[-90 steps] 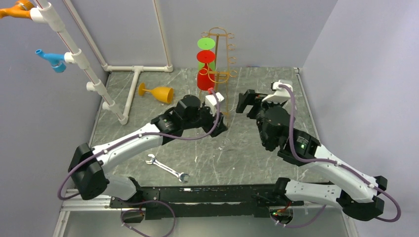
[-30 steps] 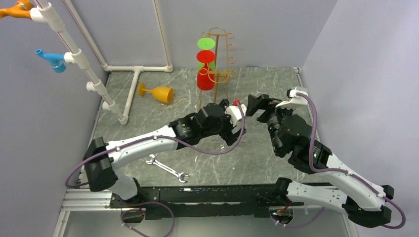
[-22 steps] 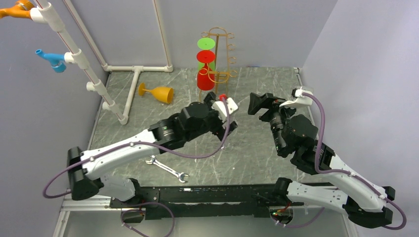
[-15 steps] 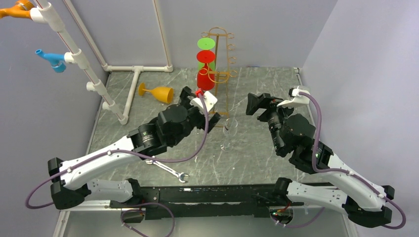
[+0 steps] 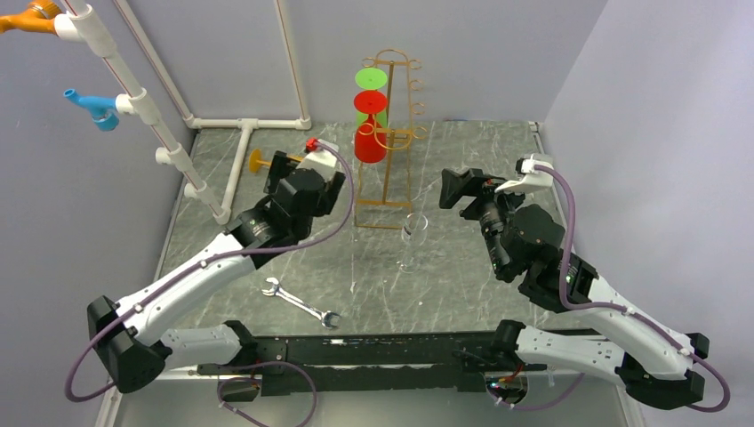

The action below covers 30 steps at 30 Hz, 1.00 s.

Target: Take the wine glass off the wine glass rack

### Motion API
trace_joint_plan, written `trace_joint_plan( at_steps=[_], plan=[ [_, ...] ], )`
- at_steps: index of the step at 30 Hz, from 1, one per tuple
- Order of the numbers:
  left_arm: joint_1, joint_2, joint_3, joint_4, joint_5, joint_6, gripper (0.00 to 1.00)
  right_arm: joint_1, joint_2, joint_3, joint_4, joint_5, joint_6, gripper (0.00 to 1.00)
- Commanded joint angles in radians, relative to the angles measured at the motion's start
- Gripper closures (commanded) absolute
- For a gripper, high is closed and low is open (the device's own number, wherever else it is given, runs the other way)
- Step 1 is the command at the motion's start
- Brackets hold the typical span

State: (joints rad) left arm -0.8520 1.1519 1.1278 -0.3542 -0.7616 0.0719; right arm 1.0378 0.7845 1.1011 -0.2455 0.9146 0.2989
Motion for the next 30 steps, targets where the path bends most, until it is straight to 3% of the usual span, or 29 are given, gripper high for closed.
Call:
trace_joint_plan(
  at_steps=[1, 5, 12, 19, 30],
  plan=[
    [0.129, 0.066, -0.04, -0.036, 0.042, -0.116, 0.0, 0.001, -0.01, -0.001, 0.005, -0.009, 0.015, 0.1],
    [0.23, 0.169, -0.072, 0.002, 0.104, -0.166, 0.01, 0.002, -0.006, -0.013, 0.007, -0.018, 0.019, 0.1],
    [0.371, 0.322, -0.091, 0.139, 0.247, -0.12, 0.05, 0.002, -0.02, -0.029, -0.009, -0.045, 0.045, 0.1],
    [0.422, 0.506, -0.009, 0.185, 0.199, -0.048, 0.16, 0.002, -0.016, -0.045, -0.004, -0.07, 0.054, 0.1],
    [0.481, 0.689, 0.114, 0.266, 0.168, 0.075, 0.19, 0.002, 0.018, -0.038, 0.015, -0.09, 0.033, 0.1]
  ],
)
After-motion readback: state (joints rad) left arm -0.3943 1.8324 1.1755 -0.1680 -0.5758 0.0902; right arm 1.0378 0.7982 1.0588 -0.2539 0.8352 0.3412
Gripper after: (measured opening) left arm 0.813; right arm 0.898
